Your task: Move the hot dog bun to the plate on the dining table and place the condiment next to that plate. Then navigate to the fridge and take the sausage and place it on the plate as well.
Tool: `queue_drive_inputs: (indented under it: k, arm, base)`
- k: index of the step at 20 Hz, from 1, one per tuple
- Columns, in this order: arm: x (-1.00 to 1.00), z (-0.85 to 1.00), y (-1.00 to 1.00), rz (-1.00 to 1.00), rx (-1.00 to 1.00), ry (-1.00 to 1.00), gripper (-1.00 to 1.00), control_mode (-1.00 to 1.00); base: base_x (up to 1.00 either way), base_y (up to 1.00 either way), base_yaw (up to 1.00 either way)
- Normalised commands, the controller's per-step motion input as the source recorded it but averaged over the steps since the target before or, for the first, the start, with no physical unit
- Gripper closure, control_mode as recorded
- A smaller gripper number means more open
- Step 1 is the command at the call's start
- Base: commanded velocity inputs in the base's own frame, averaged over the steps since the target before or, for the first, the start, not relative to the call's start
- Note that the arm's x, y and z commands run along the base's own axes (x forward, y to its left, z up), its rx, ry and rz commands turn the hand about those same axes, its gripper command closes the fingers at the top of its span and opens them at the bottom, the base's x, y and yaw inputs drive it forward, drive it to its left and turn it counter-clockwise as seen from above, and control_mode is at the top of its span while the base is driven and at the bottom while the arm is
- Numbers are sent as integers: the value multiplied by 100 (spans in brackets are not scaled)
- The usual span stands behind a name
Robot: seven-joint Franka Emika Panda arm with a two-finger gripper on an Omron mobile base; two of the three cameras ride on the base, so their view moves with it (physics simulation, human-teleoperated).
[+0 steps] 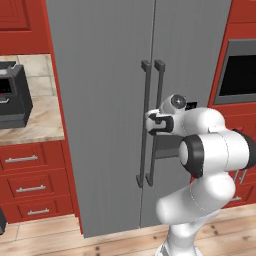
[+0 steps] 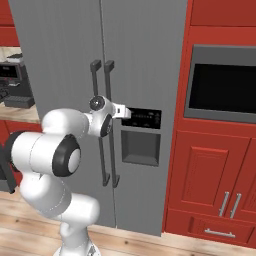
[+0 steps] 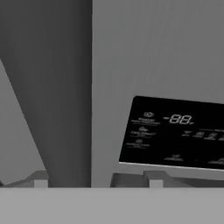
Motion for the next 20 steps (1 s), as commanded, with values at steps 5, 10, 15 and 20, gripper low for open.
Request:
queue_drive_inputs:
  k: [5, 10, 15, 20]
  arm:
    - [43, -15, 4, 0, 0, -1, 100, -100]
    - [17, -5, 5, 0, 0, 0, 100, -100]
    - [-35, -5, 4, 0, 0, 0, 100, -100]
    - [-85, 0, 0, -2, 2, 0, 100, -100]
  base:
    - [0, 0, 0]
    - [0, 0, 0]
    - [0, 0, 0]
    - [0, 0, 0]
